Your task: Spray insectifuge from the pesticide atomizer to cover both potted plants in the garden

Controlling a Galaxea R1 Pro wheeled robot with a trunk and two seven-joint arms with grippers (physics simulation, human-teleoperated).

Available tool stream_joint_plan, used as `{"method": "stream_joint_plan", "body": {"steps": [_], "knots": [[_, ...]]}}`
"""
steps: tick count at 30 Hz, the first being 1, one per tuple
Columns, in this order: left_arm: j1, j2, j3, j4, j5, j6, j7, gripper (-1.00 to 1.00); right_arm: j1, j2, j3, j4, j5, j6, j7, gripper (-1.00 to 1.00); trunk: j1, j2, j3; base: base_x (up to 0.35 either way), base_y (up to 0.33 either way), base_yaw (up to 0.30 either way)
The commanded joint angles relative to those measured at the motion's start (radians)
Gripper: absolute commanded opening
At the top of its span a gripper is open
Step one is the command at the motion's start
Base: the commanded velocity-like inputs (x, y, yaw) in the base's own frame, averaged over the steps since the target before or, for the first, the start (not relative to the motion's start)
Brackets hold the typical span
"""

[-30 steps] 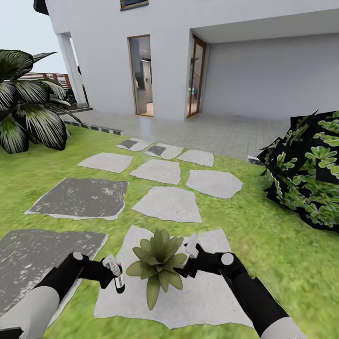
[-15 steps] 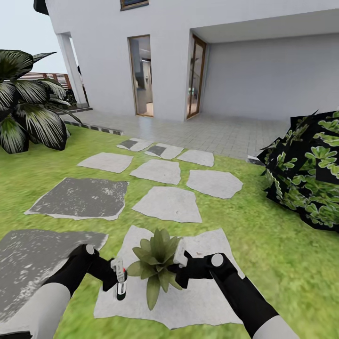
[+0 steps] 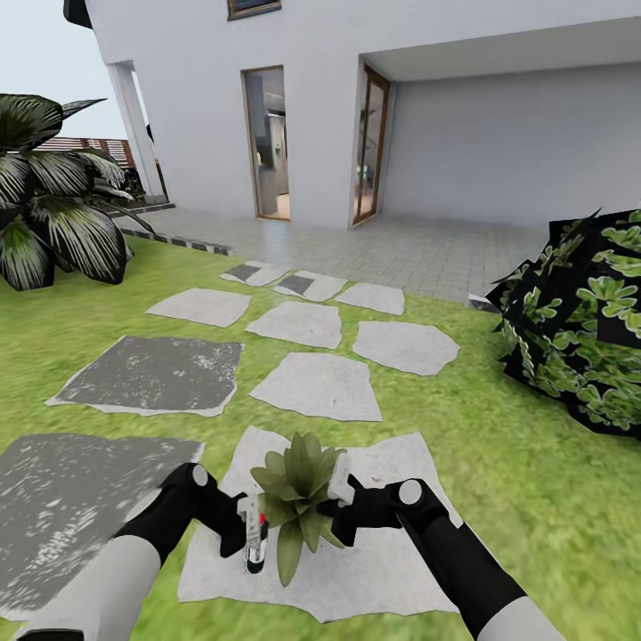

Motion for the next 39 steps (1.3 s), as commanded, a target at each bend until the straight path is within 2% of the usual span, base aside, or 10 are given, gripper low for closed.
{"method": "stream_joint_plan", "body": {"steps": [1,11,36,39], "knots": [[0.000,-0.020,-0.001,-0.002,-0.002,-0.003,-0.004,-1.00,-0.001,0.000,0.001,-0.002,0.003,0.007,0.003,-1.00,0.000,0.000,-0.001,0.000,0.000,0.000],[-0.001,-0.080,-0.003,-0.007,-0.004,-0.007,-0.004,-1.00,-0.001,0.000,0.001,-0.002,0.003,0.008,0.003,-1.00,0.000,0.000,-0.001,0.000,0.000,0.000],[-0.001,-0.119,-0.002,-0.009,-0.001,-0.017,-0.026,-1.00,-0.001,0.000,0.001,-0.002,0.003,0.006,0.003,-1.00,0.000,0.000,-0.001,0.000,0.000,0.000],[-0.001,-0.118,-0.001,-0.009,0.017,-0.018,-0.026,-1.00,-0.001,0.000,0.001,-0.002,0.003,0.006,0.003,-1.00,0.000,0.000,-0.001,0.000,0.000,0.000]]}}
